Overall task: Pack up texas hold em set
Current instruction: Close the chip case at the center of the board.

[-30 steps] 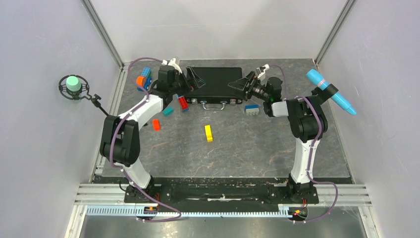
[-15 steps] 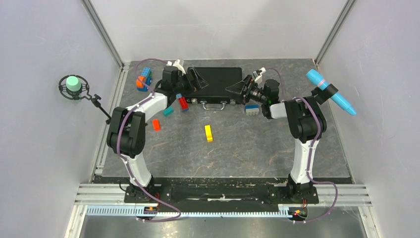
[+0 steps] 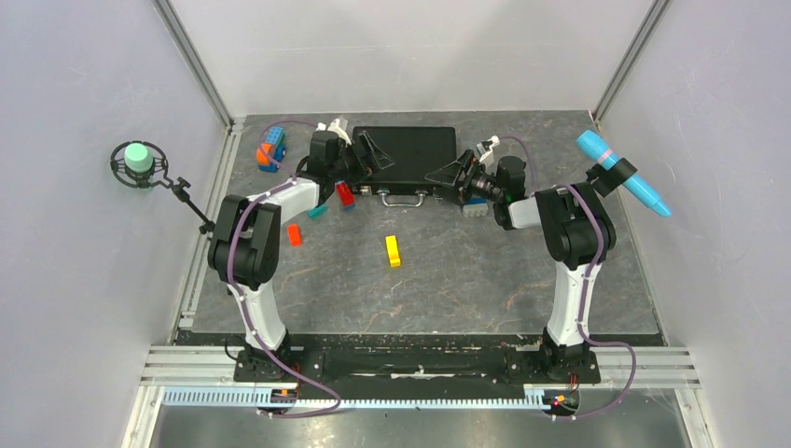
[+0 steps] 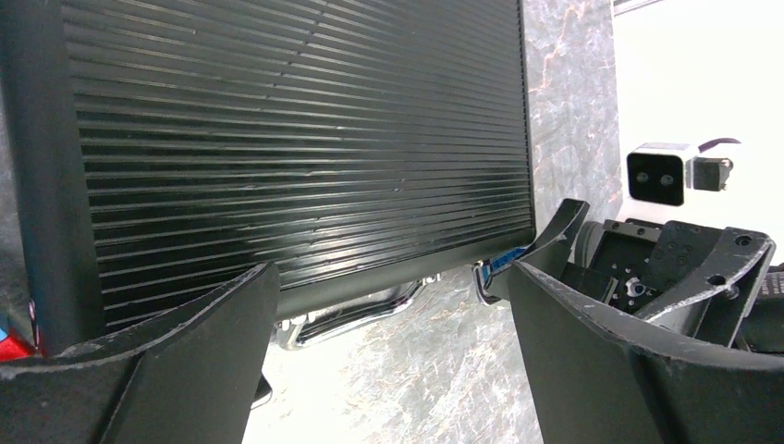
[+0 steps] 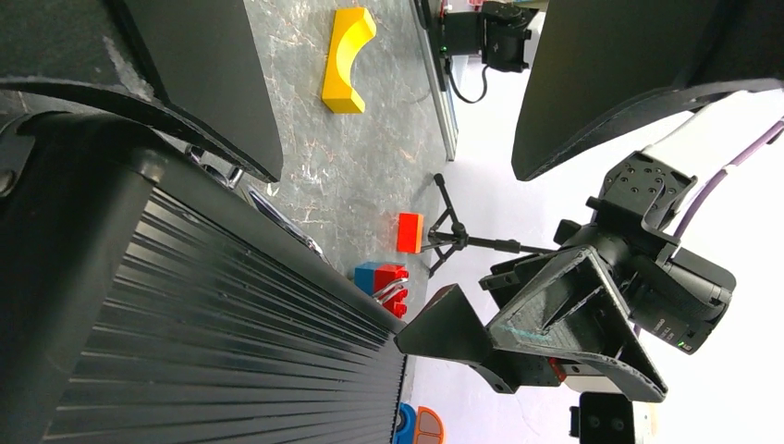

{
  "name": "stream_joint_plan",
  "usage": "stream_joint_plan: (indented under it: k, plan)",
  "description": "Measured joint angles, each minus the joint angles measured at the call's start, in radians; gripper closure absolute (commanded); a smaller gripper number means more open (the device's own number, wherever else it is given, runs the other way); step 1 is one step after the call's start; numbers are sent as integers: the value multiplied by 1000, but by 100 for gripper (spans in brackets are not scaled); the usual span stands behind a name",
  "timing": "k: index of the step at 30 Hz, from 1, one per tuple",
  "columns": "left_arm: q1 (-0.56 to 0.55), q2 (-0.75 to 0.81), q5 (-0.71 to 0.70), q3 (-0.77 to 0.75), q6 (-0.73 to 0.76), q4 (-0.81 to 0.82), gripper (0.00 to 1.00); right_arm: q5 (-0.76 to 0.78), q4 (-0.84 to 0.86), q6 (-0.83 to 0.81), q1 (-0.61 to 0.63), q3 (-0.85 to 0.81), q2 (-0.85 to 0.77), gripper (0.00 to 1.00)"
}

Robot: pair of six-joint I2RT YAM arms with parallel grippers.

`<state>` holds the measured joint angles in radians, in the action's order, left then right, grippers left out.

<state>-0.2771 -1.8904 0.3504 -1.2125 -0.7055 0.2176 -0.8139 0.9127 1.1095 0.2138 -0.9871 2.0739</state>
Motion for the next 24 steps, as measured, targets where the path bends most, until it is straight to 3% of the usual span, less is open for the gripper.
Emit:
stream_joint_plan:
  k: [9,24]
  plan:
    - [0,-14,0,12,-13,19,0,1,-31,-31,0,10,0,2]
    - [1,-14,0,26,-16,44,0,90,-384,-300,16,-44,-60,2]
